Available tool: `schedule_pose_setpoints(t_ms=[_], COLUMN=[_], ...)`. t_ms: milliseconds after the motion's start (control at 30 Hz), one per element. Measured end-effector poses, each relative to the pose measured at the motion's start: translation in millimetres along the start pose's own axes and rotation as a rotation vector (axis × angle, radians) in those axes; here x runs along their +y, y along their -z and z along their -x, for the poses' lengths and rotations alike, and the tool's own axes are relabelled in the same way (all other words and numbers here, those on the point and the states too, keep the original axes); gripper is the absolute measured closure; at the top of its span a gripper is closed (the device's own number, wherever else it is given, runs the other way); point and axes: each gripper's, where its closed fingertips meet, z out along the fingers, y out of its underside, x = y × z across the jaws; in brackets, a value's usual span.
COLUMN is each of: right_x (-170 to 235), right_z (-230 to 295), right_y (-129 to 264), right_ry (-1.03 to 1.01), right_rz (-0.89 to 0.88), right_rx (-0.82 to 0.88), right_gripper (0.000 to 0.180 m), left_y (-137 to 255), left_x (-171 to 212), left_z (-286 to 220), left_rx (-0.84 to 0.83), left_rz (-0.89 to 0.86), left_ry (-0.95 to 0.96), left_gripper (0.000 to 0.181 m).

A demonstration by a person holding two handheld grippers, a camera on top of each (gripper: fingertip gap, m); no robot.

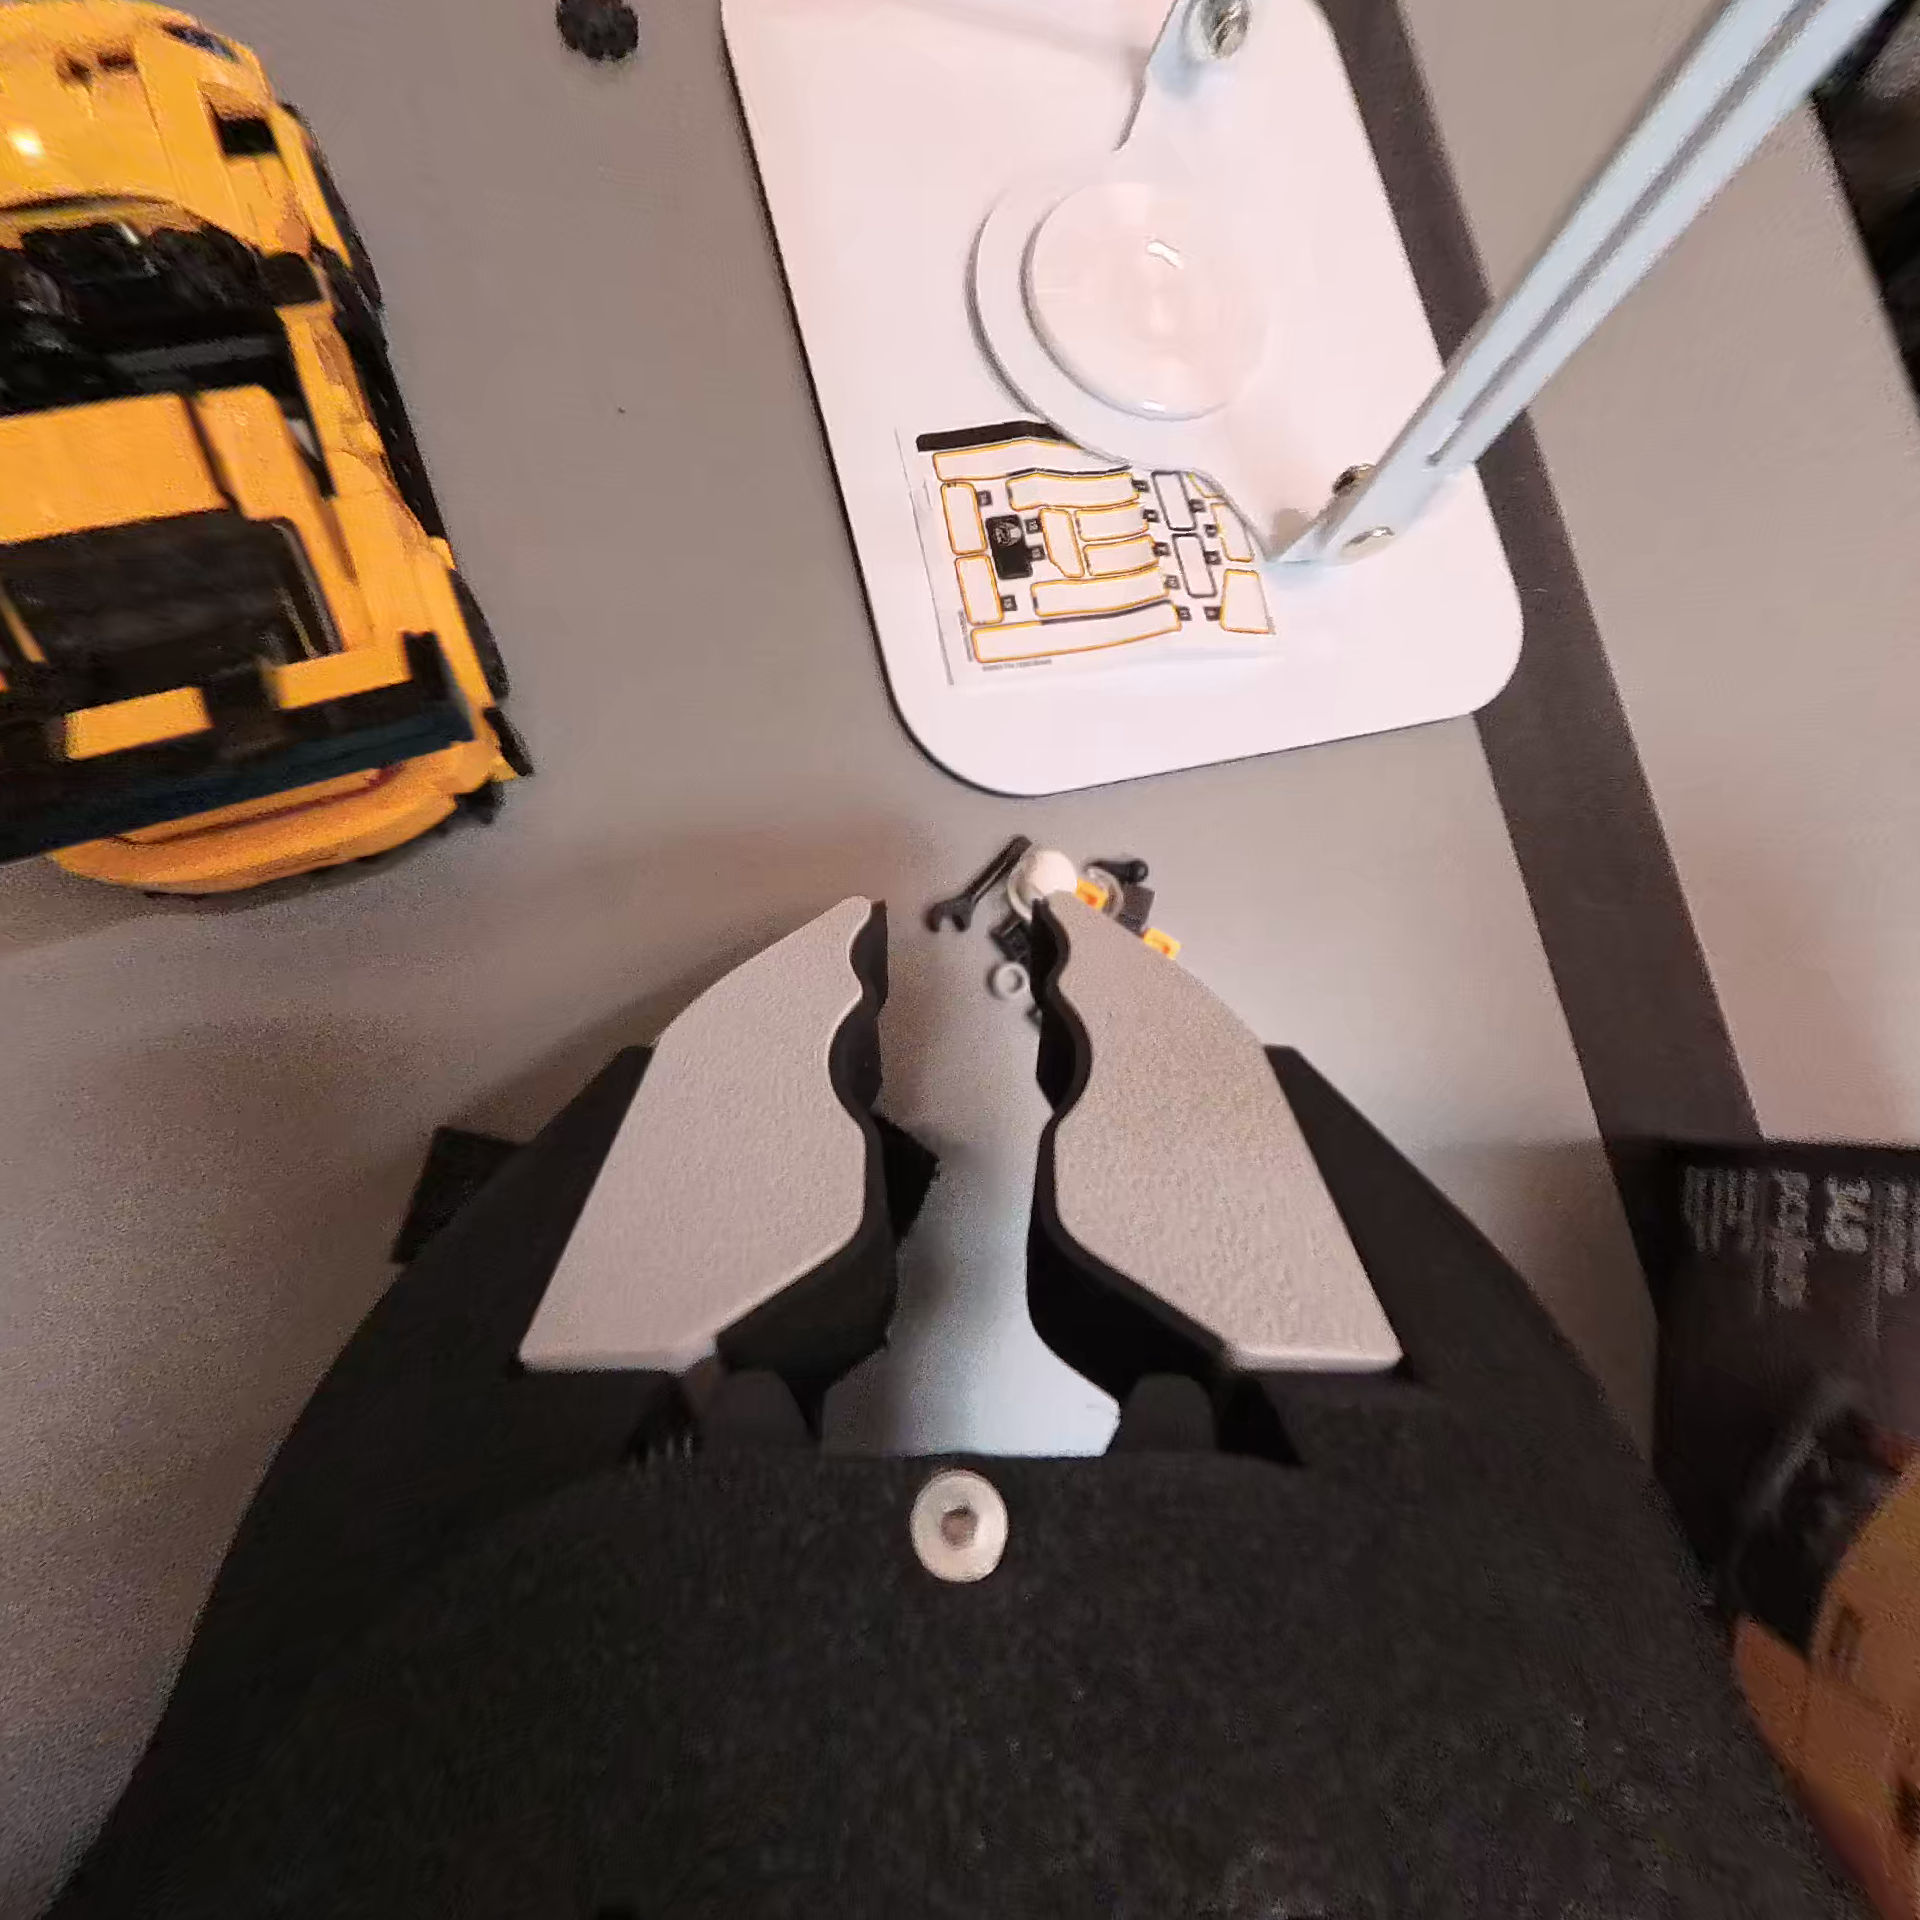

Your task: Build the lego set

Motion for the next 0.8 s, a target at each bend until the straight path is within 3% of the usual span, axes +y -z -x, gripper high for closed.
schedule_pose_setpoints(t_ms=[600,800], right_x=[9,-6], right_z=[-17,-15], right_y=[-30,-19], right_ry=[0.046,-0.030], right_rz=[0.077,-0.010], right_rx=[-0.163,-0.148], right_gripper=[0.162,0.165], left_y=[-6,-6], left_x=[16,17], left_z=[2,6], left_rx=[0.046,0.023], left_rz=[0.032,0.033], left_ry=[0.042,0.053], left_gripper=[0.158,0.158])
